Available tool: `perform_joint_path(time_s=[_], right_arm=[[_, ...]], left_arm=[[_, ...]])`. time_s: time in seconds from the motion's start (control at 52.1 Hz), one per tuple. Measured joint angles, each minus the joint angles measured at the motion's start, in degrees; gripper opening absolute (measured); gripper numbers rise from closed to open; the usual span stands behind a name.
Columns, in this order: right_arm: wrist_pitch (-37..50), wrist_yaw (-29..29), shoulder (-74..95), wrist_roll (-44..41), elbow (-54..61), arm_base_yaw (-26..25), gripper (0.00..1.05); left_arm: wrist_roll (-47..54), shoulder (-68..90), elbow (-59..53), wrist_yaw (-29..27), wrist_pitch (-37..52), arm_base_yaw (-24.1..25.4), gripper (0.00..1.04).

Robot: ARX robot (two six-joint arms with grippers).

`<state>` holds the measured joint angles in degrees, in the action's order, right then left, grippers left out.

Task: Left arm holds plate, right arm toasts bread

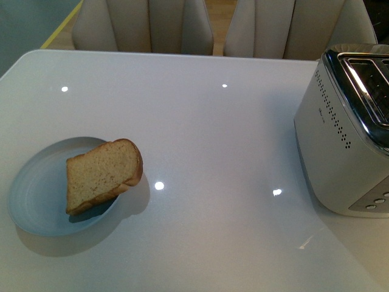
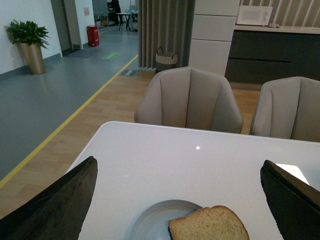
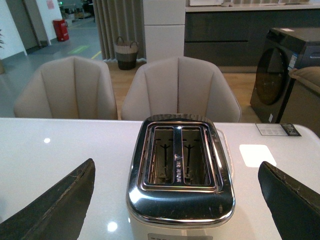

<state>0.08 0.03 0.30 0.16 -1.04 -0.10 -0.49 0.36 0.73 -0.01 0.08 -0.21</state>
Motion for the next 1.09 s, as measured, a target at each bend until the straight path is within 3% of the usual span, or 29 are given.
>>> perform_joint_path(time_s=[0.998, 1.037, 1.094], right_arm=[[0.00, 0.00, 0.00, -0.02, 0.00, 0.00, 0.96], [0.00, 0.00, 0.00, -0.02, 0.00, 0.00, 0.96], [0.00, 0.07, 0.00, 0.00, 0.00, 0.00, 0.96]], left_arm=[[-0.02, 0.00, 0.00, 0.00, 0.00, 0.00, 0.97], [-1.79, 1.14, 0.74, -3.23, -2.32, -0.76, 0.97], [-8.28, 8.66, 6.16, -16.52, -14.91, -5.29, 0.97]])
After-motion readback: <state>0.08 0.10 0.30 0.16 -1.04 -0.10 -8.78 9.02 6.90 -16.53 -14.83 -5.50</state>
